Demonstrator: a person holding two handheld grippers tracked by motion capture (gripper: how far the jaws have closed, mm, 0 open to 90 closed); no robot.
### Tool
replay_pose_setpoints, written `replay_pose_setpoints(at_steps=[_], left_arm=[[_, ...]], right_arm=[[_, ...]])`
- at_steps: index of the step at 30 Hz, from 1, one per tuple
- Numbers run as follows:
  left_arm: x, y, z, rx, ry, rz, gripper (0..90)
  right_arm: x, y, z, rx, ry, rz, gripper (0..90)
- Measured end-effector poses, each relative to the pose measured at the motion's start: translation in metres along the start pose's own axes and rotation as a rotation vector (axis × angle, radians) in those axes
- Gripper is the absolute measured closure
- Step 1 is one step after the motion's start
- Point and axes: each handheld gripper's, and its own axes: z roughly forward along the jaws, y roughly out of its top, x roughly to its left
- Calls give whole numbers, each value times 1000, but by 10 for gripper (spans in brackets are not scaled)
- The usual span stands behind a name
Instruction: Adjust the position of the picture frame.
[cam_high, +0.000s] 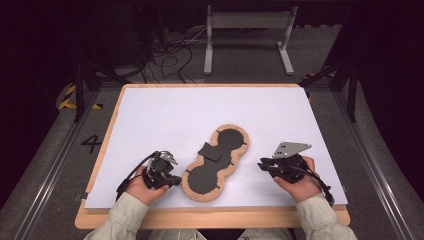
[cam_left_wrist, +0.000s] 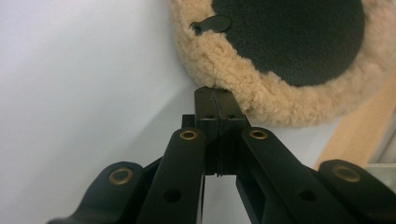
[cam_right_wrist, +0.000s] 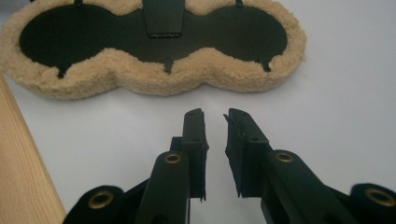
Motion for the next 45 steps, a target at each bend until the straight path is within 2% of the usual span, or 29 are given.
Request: replay_pose_setpoints(at_steps=[2, 8, 12, 13, 15, 19, 20, 21, 22, 24, 25, 26, 27, 28, 29, 30, 32, 33, 36, 39, 42, 43, 45], left_arm=[[-7, 3, 4, 3, -20, 22, 900], [-26, 13, 14, 15, -41, 78, 900], [-37, 18, 23, 0, -57, 112, 900], [-43, 19, 27, 1, -44, 128, 900], [-47, 21, 29, -7, -42, 143, 900], [-46, 21, 28, -29, -26, 166, 900], [-46, 20, 26, -38, -26, 155, 900], [-45, 17, 23, -42, -38, 123, 896], [-43, 16, 19, -60, -35, 109, 889], [-37, 13, 10, -108, -11, 91, 877], [-34, 12, 6, -131, 2, 102, 874], [-31, 9, 1, -171, 16, 93, 865], [-30, 7, -3, -179, 11, 74, 860], [-27, 4, -7, -214, 29, 79, 859], [-27, 4, -7, -214, 29, 79, 860], [-23, 0, -12, -261, 44, 58, 860], [-19, -3, -15, -301, 63, 35, 861], [-17, -5, -16, -316, 71, 28, 857], [-14, -9, -21, -353, 95, 11, 847], [-10, -12, -25, -380, 111, -9, 830], [-7, -16, -26, -394, 119, -32, 828], [-6, -17, -27, -393, 120, -33, 833], [-6, -18, -27, -395, 125, -37, 839]], right_arm=[[0, 0, 0, 1, 1, 0, 768], [-2, -2, -2, -6, 12, 17, 765], [-3, -3, -3, -6, 12, 30, 770], [-3, -4, -4, -4, 14, 34, 776], [-3, -5, -3, -2, 13, 37, 779], [-7, -2, 0, -1, 18, 60, 809], [-10, 1, 1, -5, 27, 76, 828], [-14, 5, 4, -3, 34, 98, 852], [-18, 10, 8, 6, 26, 111, 875], [-25, 20, 16, 31, 1, 133, 900], [-30, 27, 21, 56, -12, 148, 900], [-33, 30, 24, 66, -17, 150, 900], [-38, 36, 28, 83, -27, 154, 900], [-40, 39, 30, 91, -37, 154, 900], [-40, 39, 30, 91, -37, 154, 900], [-43, 42, 34, 97, -43, 169, 900], [-52, 49, 43, 138, -70, 174, 900], [-55, 51, 47, 145, -68, 184, 900], [-63, 56, 59, 173, -71, 217, 900], [-70, 62, 71, 209, -95, 224, 900], [-77, 64, 85, 248, -105, 251, 900], [-80, 65, 91, 277, -121, 247, 900], [-82, 64, 100, 300, -123, 251, 900]])
